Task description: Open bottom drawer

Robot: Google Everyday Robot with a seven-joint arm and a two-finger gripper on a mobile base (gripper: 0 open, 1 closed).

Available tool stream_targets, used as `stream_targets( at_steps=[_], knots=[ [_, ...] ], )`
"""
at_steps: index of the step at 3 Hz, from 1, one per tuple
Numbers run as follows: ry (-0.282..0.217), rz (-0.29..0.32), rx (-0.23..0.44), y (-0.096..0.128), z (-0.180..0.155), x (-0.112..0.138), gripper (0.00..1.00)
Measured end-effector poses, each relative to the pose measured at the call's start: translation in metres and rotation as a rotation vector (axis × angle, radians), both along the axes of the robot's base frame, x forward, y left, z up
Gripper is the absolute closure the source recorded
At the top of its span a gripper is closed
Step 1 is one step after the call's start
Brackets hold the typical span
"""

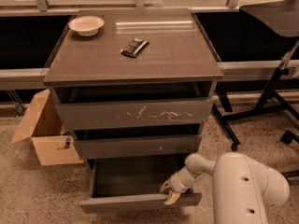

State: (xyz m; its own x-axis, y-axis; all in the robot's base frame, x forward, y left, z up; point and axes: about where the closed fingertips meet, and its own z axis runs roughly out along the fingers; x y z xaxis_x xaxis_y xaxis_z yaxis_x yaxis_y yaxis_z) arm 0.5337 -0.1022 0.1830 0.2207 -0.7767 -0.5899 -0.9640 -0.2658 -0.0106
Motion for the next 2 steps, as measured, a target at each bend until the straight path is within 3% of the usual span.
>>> stream_targets(
  at_steps=[1, 2],
  knots=[
    [0.000, 0.000, 0.000, -0.0001, 0.0002, -0.0044, 0.00],
    [0.000, 0.000, 0.000, 0.0000, 0.0002, -0.0044, 0.00]
  ],
)
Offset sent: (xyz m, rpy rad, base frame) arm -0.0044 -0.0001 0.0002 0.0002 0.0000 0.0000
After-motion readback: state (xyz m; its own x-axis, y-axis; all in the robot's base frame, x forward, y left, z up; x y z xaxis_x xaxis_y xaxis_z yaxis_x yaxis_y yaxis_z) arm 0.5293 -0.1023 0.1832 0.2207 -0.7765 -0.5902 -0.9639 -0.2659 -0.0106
